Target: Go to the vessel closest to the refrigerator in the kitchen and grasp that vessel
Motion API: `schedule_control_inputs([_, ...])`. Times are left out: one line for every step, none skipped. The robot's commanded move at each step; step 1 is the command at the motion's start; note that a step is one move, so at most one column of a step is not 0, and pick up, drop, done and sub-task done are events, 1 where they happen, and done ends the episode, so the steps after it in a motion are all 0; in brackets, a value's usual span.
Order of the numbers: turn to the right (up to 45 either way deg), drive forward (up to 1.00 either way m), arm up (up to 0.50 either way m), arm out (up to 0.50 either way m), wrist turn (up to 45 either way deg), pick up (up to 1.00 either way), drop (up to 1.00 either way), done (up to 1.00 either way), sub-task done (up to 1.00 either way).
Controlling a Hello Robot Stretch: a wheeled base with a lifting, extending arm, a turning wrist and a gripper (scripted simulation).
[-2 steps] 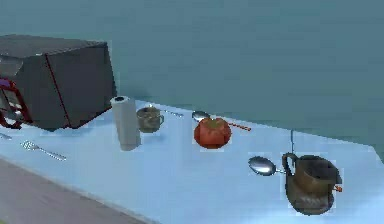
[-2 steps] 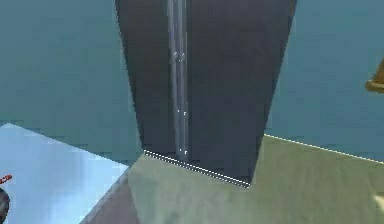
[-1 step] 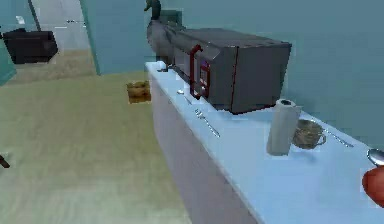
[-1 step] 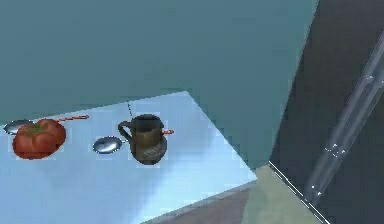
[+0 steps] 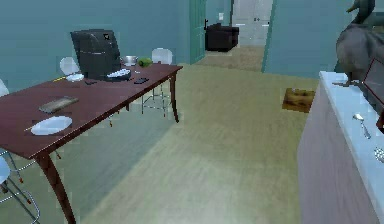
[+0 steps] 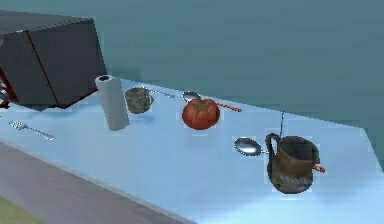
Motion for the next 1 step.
schedule_control_inputs([-12.0, 0.0, 0.0, 0.0, 0.0, 0.0, 0.0, 0.0, 0.0])
